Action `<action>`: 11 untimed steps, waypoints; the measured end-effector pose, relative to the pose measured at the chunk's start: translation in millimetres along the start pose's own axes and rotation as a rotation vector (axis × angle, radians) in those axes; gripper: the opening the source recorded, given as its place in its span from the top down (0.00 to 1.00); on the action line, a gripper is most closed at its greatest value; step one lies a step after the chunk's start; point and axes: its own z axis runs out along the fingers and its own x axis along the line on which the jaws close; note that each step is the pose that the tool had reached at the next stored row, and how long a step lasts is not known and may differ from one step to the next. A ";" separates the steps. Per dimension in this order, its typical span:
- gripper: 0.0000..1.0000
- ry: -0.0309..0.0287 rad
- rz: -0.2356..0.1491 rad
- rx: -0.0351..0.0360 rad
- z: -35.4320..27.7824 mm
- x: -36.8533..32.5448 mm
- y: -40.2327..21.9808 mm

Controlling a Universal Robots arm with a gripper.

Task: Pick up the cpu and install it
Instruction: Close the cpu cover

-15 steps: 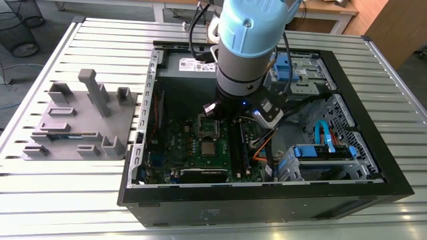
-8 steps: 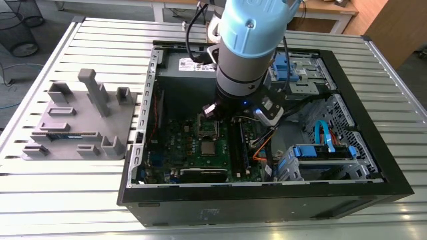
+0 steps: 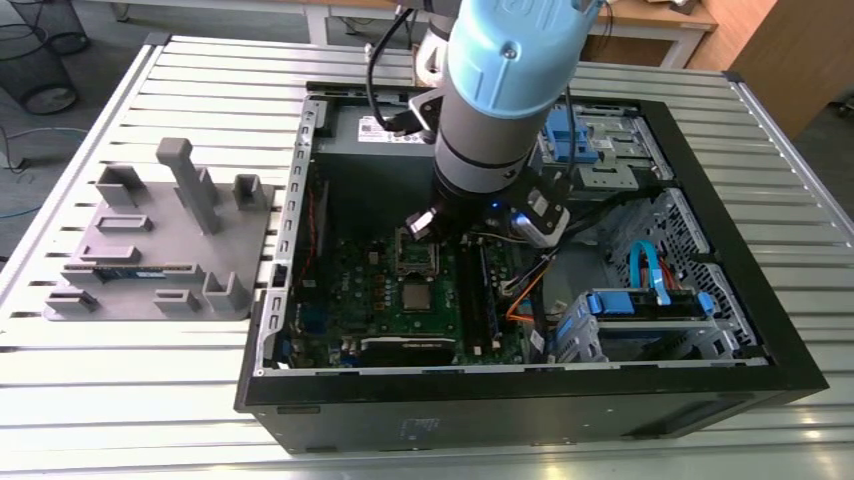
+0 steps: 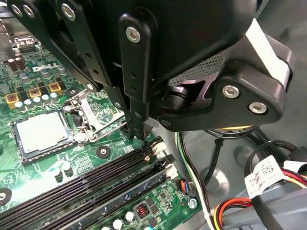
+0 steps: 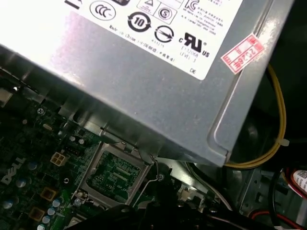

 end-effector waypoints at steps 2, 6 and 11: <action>0.89 0.0005 -0.003 -0.0006 0.6 -1.0 1.4; 0.89 0.0005 -0.005 -0.0013 2.1 -2.3 3.4; 0.89 0.0003 -0.004 -0.0019 5.2 -3.2 4.9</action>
